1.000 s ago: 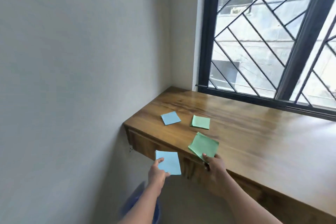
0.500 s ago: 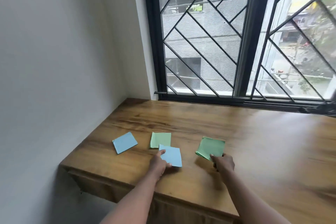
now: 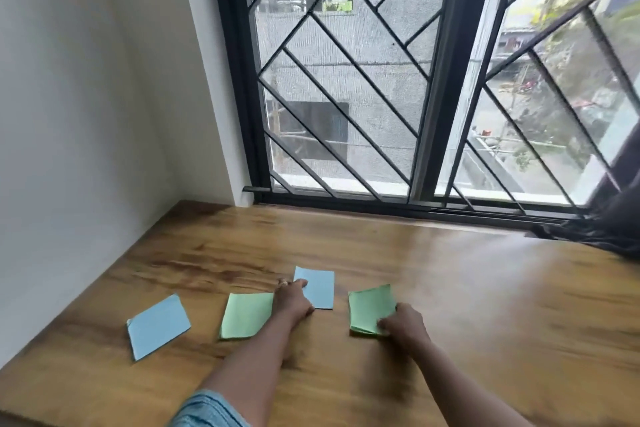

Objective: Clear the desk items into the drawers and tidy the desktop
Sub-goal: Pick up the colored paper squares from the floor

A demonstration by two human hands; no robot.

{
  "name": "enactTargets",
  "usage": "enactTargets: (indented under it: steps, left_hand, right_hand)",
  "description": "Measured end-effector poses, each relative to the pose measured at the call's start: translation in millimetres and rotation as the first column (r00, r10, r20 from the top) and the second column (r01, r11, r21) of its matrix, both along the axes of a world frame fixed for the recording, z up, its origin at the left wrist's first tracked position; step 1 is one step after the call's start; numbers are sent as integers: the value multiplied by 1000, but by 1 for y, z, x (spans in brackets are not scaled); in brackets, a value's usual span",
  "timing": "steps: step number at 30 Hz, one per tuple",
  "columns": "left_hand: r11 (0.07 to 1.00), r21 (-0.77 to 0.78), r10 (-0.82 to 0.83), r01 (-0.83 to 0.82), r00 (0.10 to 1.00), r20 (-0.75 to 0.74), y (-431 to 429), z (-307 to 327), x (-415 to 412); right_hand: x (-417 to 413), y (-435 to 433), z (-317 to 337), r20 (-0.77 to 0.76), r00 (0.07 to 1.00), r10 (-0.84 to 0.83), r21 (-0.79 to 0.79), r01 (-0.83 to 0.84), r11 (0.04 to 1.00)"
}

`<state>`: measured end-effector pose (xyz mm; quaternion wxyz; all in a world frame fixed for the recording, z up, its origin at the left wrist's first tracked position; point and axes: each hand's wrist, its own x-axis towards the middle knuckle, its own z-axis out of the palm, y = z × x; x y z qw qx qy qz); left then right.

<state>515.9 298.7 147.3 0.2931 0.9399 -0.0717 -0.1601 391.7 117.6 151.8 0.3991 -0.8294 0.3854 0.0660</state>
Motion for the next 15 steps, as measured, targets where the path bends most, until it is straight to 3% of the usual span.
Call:
enactTargets:
  steps: [4, 8, 15]
  left_hand:
    - [1000, 10, -17, 16, 997, 77, 7, -3, -5]
    - [999, -41, -2, 9, 984, 179, 36, -4, -34]
    - [953, -157, 294, -260, 920, 261, 140, -13, -126]
  right_hand:
    - [-8, 11, 1, -58, 998, 31, -146, -39, 989]
    - [-31, 34, 3, -25, 999, -41, -252, 33, 967]
    - [-93, 118, 1, 136, 990, -28, -323, 71, 944]
